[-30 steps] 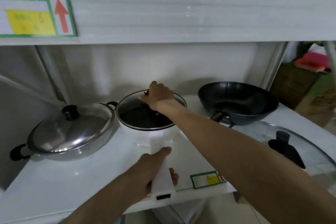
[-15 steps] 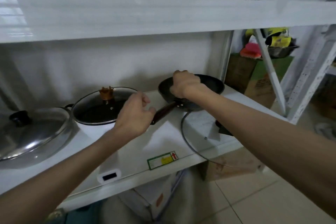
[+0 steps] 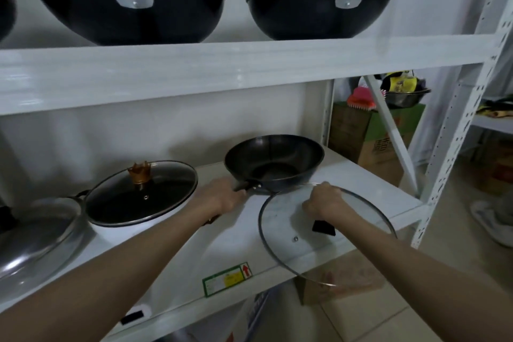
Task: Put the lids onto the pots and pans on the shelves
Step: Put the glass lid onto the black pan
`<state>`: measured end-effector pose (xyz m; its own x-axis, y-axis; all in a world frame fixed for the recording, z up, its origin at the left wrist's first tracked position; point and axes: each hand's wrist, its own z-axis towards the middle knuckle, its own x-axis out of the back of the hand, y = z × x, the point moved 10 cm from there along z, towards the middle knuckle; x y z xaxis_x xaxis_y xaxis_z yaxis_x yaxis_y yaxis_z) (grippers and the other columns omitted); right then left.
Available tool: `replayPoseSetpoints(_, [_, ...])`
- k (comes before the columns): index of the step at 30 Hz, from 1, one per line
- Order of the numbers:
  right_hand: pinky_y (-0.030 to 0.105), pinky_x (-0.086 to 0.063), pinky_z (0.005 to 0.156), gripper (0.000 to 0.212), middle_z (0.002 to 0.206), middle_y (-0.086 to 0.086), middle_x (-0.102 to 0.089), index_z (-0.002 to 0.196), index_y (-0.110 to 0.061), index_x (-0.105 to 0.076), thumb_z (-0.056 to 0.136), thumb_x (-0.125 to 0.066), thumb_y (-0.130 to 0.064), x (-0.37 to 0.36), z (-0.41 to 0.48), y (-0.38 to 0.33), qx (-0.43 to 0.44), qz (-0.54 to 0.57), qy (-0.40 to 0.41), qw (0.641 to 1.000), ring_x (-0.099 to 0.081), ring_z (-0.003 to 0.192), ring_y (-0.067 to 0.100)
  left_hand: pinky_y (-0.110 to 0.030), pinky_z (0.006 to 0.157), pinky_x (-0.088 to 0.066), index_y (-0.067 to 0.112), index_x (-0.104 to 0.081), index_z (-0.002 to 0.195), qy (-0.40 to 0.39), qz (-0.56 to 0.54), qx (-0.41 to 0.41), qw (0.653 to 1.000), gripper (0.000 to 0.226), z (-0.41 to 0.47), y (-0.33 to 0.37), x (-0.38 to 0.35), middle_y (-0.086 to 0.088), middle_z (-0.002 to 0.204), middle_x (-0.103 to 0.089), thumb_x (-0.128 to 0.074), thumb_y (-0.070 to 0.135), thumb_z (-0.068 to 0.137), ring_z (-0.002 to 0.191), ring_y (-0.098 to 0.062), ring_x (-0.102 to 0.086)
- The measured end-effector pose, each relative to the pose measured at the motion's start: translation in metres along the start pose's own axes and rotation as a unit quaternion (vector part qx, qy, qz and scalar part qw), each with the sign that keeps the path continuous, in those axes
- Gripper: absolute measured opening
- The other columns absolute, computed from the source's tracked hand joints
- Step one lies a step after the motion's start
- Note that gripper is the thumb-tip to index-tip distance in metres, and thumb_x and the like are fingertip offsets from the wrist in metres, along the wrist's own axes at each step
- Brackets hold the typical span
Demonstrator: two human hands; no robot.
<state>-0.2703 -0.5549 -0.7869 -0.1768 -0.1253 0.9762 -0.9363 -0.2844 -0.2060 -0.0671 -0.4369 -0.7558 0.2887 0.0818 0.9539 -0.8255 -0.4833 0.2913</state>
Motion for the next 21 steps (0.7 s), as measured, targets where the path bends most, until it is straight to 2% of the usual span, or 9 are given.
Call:
replayPoseSetpoints(3, [0.029,-0.041,0.095,0.041,0.131,0.013,-0.047,0.129,-0.003,-0.050,0.096,-0.046,-0.027,-0.009,0.007,0.017,-0.039,0.063,-0.006,0.997,-0.051,0.118,0.028,-0.033,0.053,-0.055,0.009,-0.050,0.105,-0.083,-0.136,0.074,0.985,0.048,0.006,-0.027,-0.028,-0.015,0.090,-0.068,-0.041,0.054,0.093,0.063,-0.030,-0.067])
replayPoseSetpoints(4, [0.029,-0.042,0.090,0.035,0.125,0.013,-0.050,0.122,-0.003,-0.053,0.095,-0.047,-0.024,-0.016,0.008,0.020,-0.046,0.100,-0.017,0.994,-0.055,0.109,0.025,-0.035,0.053,-0.057,0.006,-0.048,0.109,-0.108,-0.175,0.087,0.975,0.050,0.007,-0.032,-0.037,-0.018,0.089,-0.071,-0.041,0.053,0.094,0.059,-0.031,-0.067])
replayPoseSetpoints(6, [0.027,-0.043,0.065,0.012,0.101,0.010,-0.052,0.097,-0.005,-0.054,0.092,-0.050,-0.015,-0.028,0.009,0.027,-0.060,0.196,-0.024,0.978,-0.053,0.076,0.018,-0.036,0.052,-0.056,0.002,-0.047,0.112,-0.130,-0.206,0.087,0.966,0.052,0.008,-0.034,-0.048,-0.017,0.082,-0.072,-0.042,0.051,0.095,0.052,-0.029,-0.063])
replayPoseSetpoints(7, [0.027,-0.038,0.055,0.009,0.090,0.008,-0.050,0.084,-0.006,-0.050,0.091,-0.050,-0.011,-0.029,0.010,0.028,-0.065,0.231,-0.017,0.971,-0.046,0.065,0.015,-0.033,0.048,-0.052,0.002,-0.049,0.109,-0.128,-0.208,0.079,0.967,0.051,0.009,-0.033,-0.050,-0.014,0.075,-0.068,-0.043,0.050,0.095,0.046,-0.024,-0.057])
replayPoseSetpoints(8, [0.027,-0.033,0.050,0.017,0.080,0.006,-0.046,0.074,-0.008,-0.045,0.090,-0.050,-0.009,-0.030,0.013,0.030,-0.068,0.256,-0.009,0.964,-0.041,0.060,0.015,-0.029,0.044,-0.048,0.002,-0.051,0.105,-0.121,-0.209,0.073,0.968,0.049,0.010,-0.033,-0.051,-0.012,0.069,-0.063,-0.043,0.049,0.095,0.042,-0.021,-0.051])
replayPoseSetpoints(10, [0.028,-0.029,0.048,0.029,0.069,0.005,-0.039,0.064,-0.012,-0.034,0.089,-0.049,-0.006,-0.031,0.015,0.032,-0.064,0.295,0.001,0.953,-0.036,0.058,0.018,-0.027,0.041,-0.044,0.003,-0.052,0.098,-0.112,-0.207,0.066,0.970,0.046,0.013,-0.032,-0.053,-0.010,0.063,-0.056,-0.043,0.048,0.095,0.039,-0.018,-0.047])
replayPoseSetpoints(13, [0.030,-0.029,0.050,0.030,0.067,0.005,-0.036,0.063,-0.014,-0.030,0.086,-0.048,-0.005,-0.031,0.013,0.034,-0.069,0.323,0.021,0.944,-0.035,0.058,0.020,-0.028,0.043,-0.045,0.004,-0.054,0.098,-0.107,-0.187,0.057,0.975,0.047,0.015,-0.030,-0.052,-0.010,0.062,-0.056,-0.041,0.049,0.096,0.039,-0.019,-0.048])
replayPoseSetpoints(18, [0.032,-0.043,0.062,0.006,0.077,0.012,-0.050,0.076,-0.005,-0.049,0.082,-0.051,-0.004,-0.025,0.008,0.044,-0.080,0.364,0.035,0.927,-0.050,0.073,0.029,-0.027,0.043,-0.045,0.004,-0.054,0.096,-0.103,-0.141,0.048,0.983,0.046,0.017,-0.021,-0.047,-0.009,0.058,-0.056,-0.039,0.048,0.096,0.037,-0.019,-0.048])
replayPoseSetpoints(21, [0.036,-0.044,0.060,0.010,0.065,0.010,-0.044,0.072,-0.006,-0.047,0.079,-0.051,0.001,-0.016,0.002,0.056,-0.067,0.372,0.036,0.925,-0.049,0.067,0.029,-0.027,0.044,-0.045,0.004,-0.053,0.099,-0.099,-0.122,0.042,0.987,0.044,0.016,-0.015,-0.046,-0.009,0.057,-0.056,-0.039,0.046,0.097,0.037,-0.019,-0.048])
